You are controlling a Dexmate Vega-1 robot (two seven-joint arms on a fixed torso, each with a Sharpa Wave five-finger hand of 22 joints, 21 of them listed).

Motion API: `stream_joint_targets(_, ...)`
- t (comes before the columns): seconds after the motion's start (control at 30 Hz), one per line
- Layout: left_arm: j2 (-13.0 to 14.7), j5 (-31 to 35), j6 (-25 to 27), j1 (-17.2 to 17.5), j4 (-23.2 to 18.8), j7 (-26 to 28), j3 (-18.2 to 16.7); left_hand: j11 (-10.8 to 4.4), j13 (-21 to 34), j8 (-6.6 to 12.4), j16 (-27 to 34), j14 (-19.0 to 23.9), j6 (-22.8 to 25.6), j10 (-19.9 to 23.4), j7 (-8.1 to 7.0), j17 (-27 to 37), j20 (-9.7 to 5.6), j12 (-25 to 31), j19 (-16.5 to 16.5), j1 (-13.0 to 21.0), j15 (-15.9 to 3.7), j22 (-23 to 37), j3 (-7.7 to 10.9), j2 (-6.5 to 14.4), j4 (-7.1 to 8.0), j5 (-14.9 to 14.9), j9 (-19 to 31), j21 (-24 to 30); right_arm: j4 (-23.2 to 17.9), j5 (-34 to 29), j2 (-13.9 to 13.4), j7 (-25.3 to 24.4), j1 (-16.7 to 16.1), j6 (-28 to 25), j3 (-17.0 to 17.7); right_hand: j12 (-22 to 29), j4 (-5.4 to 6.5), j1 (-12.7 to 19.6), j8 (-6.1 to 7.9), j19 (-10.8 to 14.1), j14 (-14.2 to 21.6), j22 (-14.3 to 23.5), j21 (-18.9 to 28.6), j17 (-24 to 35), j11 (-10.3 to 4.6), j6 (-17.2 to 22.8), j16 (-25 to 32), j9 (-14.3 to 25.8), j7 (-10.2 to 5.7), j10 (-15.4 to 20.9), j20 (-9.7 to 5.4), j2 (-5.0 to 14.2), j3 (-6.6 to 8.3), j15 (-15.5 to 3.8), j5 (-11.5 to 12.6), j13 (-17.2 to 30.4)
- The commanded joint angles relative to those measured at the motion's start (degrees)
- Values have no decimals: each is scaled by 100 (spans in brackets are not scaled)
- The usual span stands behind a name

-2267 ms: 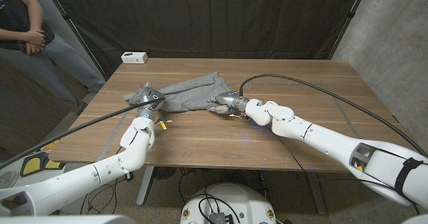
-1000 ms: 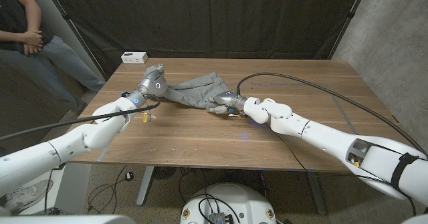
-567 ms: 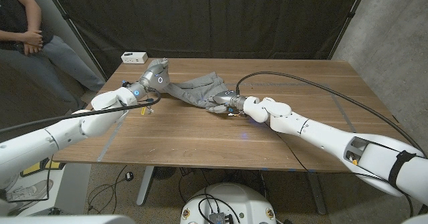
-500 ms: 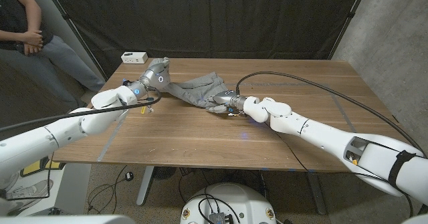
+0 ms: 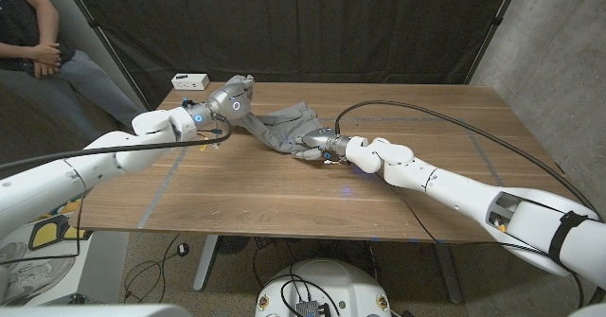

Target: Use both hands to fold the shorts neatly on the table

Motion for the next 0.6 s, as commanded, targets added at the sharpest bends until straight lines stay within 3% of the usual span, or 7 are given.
stream_joint_targets(0.03,-162,170,-547,-628,215,660,313,17,-6,40,43,41,-12,-31,0,18,-44,-30,5,87,-1041,4,-39,-3,-1,-15,24,49,175,-50,59,-6,91,233,-102,-15,-37,-11,-4,-4,-9,10,30,15,-7,9,-6,24,9,-6,42,-27,20,-270,52,12)
stream_joint_targets(0.6,-581,543,-1070,-1687,819,1435,1013,18,-41,87,40,43,-44,-54,0,20,-68,-109,2,113,-1044,-1,-74,-4,6,-13,49,78,226,-63,65,63,115,413,-155,-18,-63,-12,-13,-33,-24,10,25,12,-9,-10,-10,24,8,-16,45,-37,44,-259,57,12)
